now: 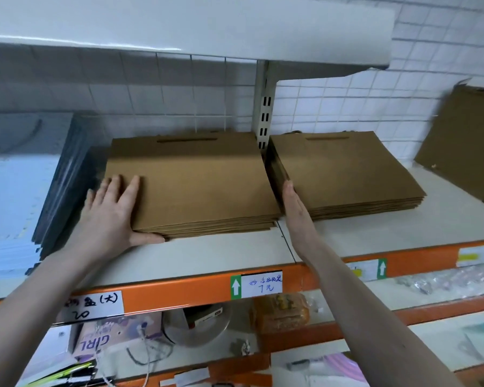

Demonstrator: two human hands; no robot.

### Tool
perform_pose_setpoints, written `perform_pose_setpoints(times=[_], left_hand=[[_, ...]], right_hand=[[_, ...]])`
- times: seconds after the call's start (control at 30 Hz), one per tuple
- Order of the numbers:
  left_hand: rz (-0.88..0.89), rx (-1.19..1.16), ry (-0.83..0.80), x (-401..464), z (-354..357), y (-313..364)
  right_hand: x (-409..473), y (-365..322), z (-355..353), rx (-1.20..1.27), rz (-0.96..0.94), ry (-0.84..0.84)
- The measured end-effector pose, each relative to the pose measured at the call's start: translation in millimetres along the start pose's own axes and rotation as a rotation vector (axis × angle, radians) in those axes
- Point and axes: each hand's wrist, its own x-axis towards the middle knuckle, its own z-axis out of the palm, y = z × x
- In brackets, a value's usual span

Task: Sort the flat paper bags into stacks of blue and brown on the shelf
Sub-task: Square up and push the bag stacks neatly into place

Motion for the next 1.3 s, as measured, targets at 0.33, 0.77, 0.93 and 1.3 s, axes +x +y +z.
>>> perform_pose_setpoints(times=[0.33,0.77,0.93,1.3], left_hand=[[-0.231,-0.171,-0.111,-1,-2,0],[-0.247,-0.235,-0.085,1,1,-3],[-0.212,-0.236,-0.037,0,5,-6],[-0.206,-0.265,0.047,-10,9,-6]], right_hand=[[25,10,8,0.131,0.115,-0.062],[45,20,10,0.421,0.228,-0.12],[46,18,7,0.455,0.239,-0.137],[51,29,4,0.49,0.223,-0.119]])
